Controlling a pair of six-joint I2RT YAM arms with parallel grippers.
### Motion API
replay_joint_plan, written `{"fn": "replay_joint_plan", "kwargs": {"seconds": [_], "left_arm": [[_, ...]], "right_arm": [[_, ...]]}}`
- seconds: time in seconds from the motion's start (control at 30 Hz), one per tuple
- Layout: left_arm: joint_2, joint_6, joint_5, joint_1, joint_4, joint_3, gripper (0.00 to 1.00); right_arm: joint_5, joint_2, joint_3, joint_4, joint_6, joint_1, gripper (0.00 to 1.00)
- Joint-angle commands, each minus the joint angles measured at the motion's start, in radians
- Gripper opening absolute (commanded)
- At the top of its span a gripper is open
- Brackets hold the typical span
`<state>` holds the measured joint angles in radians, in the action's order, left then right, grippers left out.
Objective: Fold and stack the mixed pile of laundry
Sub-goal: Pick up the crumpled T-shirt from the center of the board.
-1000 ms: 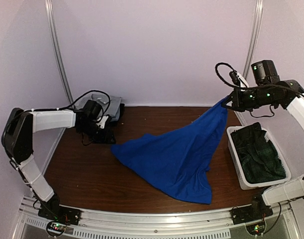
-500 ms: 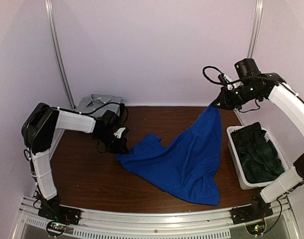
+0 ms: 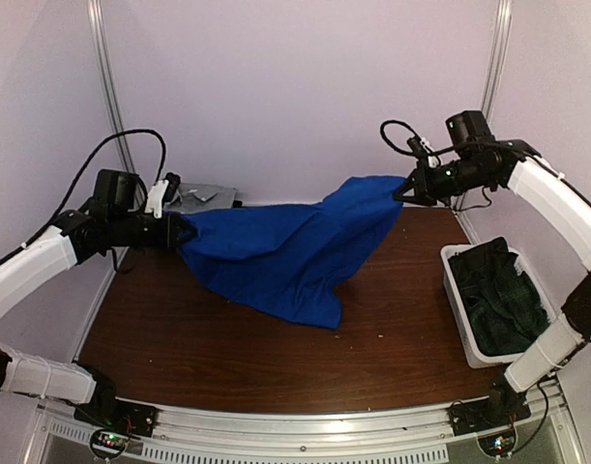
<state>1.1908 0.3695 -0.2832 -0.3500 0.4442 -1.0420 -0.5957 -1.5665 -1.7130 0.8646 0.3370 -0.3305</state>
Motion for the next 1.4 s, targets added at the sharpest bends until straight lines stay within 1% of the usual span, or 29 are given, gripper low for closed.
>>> {"fn": "replay_joint_plan", "kwargs": {"seconds": [0.0,0.03,0.07,0.1,0.13,0.17,0.2,0.23,0.27,0.37,0.5,0.57,0.6,0.67,0.77,0.83,0.9,0.93,1.07,1.2,1.37], "left_arm": [[-0.019,-0.02,-0.002,-0.161,0.124,0.203,0.0],[-0.022,0.02,-0.018,-0.164,0.128,0.254,0.0],[-0.032,0.07,-0.015,-0.166,0.129,0.302,0.06],[-0.056,0.107,-0.009,-0.167,0.119,0.328,0.2],[-0.101,0.148,0.0,-0.167,0.101,0.342,0.39],[-0.14,0.186,0.04,-0.165,0.082,0.353,0.57],[-0.175,0.213,0.076,-0.162,0.08,0.354,0.71],[-0.199,0.221,0.092,-0.154,0.076,0.351,0.77],[-0.209,0.216,0.111,-0.146,0.076,0.347,0.79],[-0.172,0.2,0.135,-0.124,0.116,0.326,0.79],[-0.046,0.2,0.153,-0.101,0.164,0.3,0.69],[0.003,0.208,0.133,-0.076,0.147,0.284,0.64],[0.015,0.218,0.131,-0.06,0.133,0.275,0.64],[0.033,0.239,0.121,-0.009,0.1,0.257,0.64],[0.092,0.247,0.041,0.097,0.037,0.244,0.64],[0.152,0.214,-0.013,0.13,0.0,0.219,0.63],[0.225,0.155,-0.074,0.132,-0.022,0.178,0.6],[0.26,0.114,-0.122,0.132,-0.029,0.149,0.56],[0.372,-0.004,-0.219,0.134,-0.05,0.082,0.51],[0.46,-0.091,-0.205,0.134,-0.02,-0.017,0.48],[0.516,-0.191,-0.117,0.139,0.026,-0.117,0.48]], "right_arm": [[0.08,0.197,0.371,0.047,-0.016,0.019,0.0],[0.096,0.219,0.436,0.055,-0.02,0.021,0.0],[0.115,0.234,0.484,0.066,-0.022,0.022,0.0],[0.132,0.242,0.515,0.072,-0.025,0.022,0.0],[0.14,0.248,0.54,0.072,-0.03,0.022,0.0],[0.153,0.247,0.555,0.075,-0.037,0.022,0.0],[0.167,0.241,0.564,0.082,-0.042,0.022,0.0],[0.172,0.231,0.568,0.089,-0.05,0.022,0.0],[0.174,0.219,0.569,0.097,-0.058,0.022,0.0],[0.169,0.198,0.572,0.093,-0.072,0.022,0.0],[0.19,0.175,0.541,0.093,-0.086,0.024,0.0],[0.19,0.165,0.527,0.094,-0.091,0.027,0.0],[0.187,0.16,0.521,0.091,-0.091,0.027,0.0],[0.175,0.151,0.513,0.091,-0.09,0.028,0.0],[0.164,0.145,0.512,0.082,-0.086,0.028,0.0],[0.166,0.145,0.514,0.081,-0.087,0.028,0.0],[0.172,0.149,0.516,0.081,-0.087,0.029,0.0],[0.176,0.152,0.518,0.082,-0.087,0.031,0.0],[0.177,0.158,0.52,0.082,-0.083,0.034,0.0],[0.172,0.159,0.518,0.082,-0.073,0.034,0.0],[0.165,0.158,0.517,0.08,-0.063,0.033,0.0]]}}
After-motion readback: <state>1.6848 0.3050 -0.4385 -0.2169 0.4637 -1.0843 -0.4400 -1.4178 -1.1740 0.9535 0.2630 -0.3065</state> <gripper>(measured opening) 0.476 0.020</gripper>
